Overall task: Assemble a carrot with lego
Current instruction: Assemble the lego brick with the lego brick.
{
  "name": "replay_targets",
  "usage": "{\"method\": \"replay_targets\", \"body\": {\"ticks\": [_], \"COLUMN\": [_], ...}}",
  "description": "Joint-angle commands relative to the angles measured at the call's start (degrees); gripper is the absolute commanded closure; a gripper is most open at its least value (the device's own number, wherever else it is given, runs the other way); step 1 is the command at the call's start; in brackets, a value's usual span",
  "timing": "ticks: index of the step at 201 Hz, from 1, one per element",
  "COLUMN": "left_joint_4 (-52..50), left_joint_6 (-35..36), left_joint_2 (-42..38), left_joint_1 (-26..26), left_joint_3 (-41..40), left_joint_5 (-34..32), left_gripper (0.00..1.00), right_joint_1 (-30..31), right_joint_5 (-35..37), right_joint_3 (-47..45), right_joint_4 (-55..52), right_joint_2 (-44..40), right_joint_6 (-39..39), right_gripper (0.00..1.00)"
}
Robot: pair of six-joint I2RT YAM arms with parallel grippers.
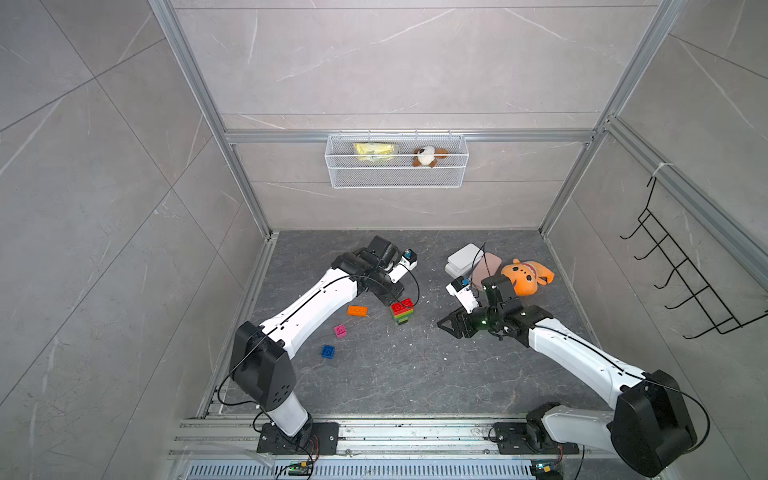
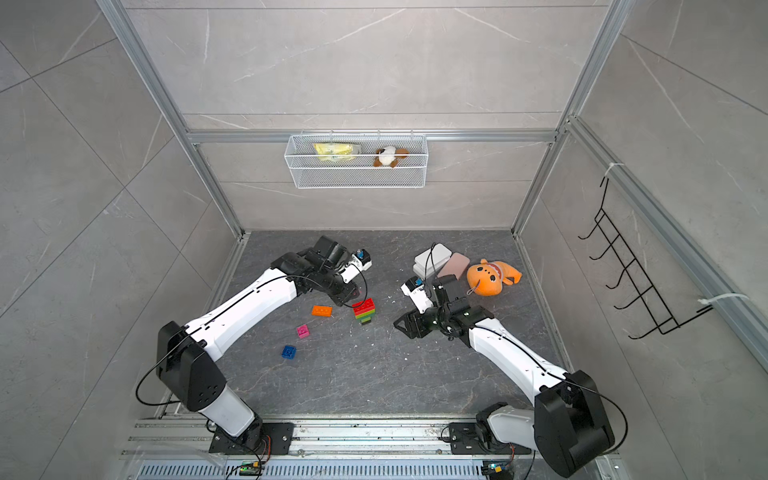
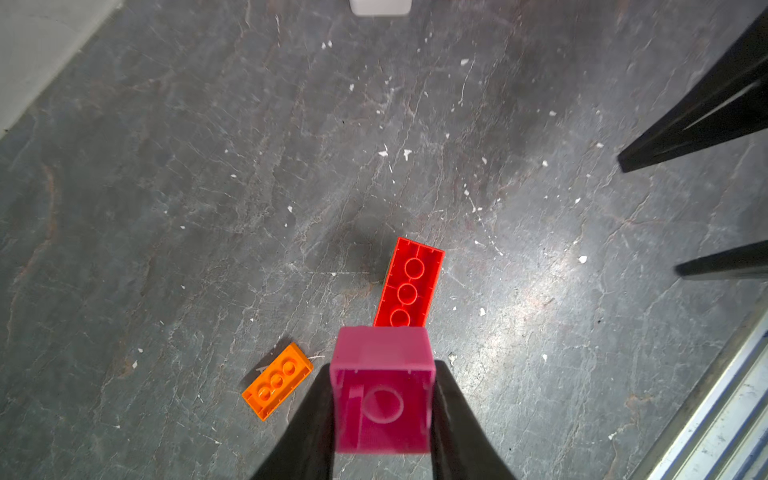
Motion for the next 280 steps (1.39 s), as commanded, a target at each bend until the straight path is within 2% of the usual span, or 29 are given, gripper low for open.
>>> {"method": "replay_targets", "body": {"ticks": [1, 78, 164, 280], "left_joint_4": [-4.9, -9.5, -10.3, -12.8], "left_joint_6": [1.5, 3.8, 6.3, 1.7], "left_joint_2": [2.7, 11.2, 14.4, 17.4], "left_joint_1": [-1.4, -2.6, -2.8, -3.5], "left_joint_3": [3.5, 9.9, 11.8, 13.7], "left_joint_5": [-1.4, -4.0, -3.5, -5.5], "left_gripper": [0.76, 0.76, 0.76, 0.76], "right_joint_1": [-0.7, -1.6, -1.8, -1.9], "right_joint_5": [0.5, 0.2, 0.7, 0.8], "right_joint_3": [-2.4, -2.7, -2.8, -2.7], "right_joint_4": [4.1, 4.4, 3.0, 2.6], "right_joint_2": [-3.0, -2.6, -2.3, -1.4], "right_joint_6": [2.0, 2.2, 1.5, 1.6], "right_gripper": [0.35, 0.35, 0.35, 0.35]}}
